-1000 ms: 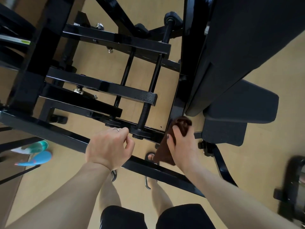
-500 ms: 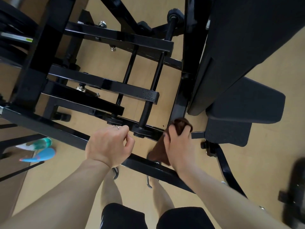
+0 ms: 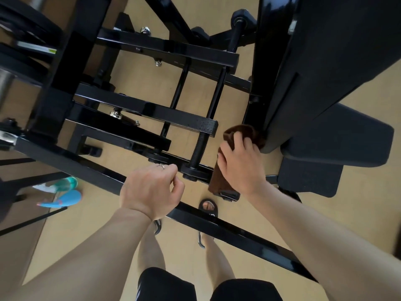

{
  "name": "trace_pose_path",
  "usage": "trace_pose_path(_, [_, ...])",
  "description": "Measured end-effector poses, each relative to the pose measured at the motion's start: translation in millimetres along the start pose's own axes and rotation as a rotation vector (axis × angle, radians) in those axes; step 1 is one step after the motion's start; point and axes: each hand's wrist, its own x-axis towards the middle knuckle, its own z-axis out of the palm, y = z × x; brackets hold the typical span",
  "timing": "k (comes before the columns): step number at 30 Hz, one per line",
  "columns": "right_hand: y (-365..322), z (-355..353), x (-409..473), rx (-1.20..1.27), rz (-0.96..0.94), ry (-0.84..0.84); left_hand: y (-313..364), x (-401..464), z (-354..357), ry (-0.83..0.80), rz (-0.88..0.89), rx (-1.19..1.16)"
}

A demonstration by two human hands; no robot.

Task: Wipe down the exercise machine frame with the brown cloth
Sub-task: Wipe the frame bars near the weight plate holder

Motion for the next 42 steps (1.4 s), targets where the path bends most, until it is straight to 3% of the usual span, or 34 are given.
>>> trace_pose_path(4, [-8.6, -1.8, -48.2, 0.076, -0.171, -0.09, 0.1, 0.0, -0.1, -0.014, 0.002, -0.012])
trace_pose_path(8, [6.7, -5.4, -23.7, 0.071, -0.349, -0.158, -0.3, -0.7, 1.6, 0.004, -0.003, -0.045])
trace_pose_path(12, [15.6, -5.4, 34.3, -0.022, -0.128, -0.089, -0.3, -0.6, 1.9, 0.029, -0.013, -0.05])
trace_pose_path(15, [0.7, -0.1, 18.6, -0.031, -0.058, -0.059, -0.3, -1.0, 3.5, 0.027, -0.027, -0.051])
trace_pose_path(19, [-14.0, 6.5, -45.9, 0.069, -0.264, -0.148, -0.7, -1.0, 3.9, 0.036, -0.023, -0.07])
trace_pose_path(22, [-5.0, 4.3, -29.9, 0.066, -0.399, -0.198, -0.6, -1.6, 5.3, 0.042, -0.019, -0.078])
trace_pose_path(27, [3.5, -5.0, 47.9, -0.055, -0.11, -0.15, -1.2, -3.1, 6.9, 0.046, -0.031, -0.083])
trace_pose_path(30, [-7.4, -4.5, 35.3, -0.039, -0.032, -0.127, -1.1, -3.1, 7.1, 0.058, -0.034, -0.1])
trace_pose_path(36, [-28.3, -7.5, -1.4, 0.187, -0.031, -0.181, -0.6, -0.6, -0.6, -0.02, -0.048, -0.064])
trace_pose_path(42, [-67.0, -39.5, 50.4, 0.641, 0.463, -0.187, -4.3, -1.3, -11.8, -0.129, -0.042, -0.231])
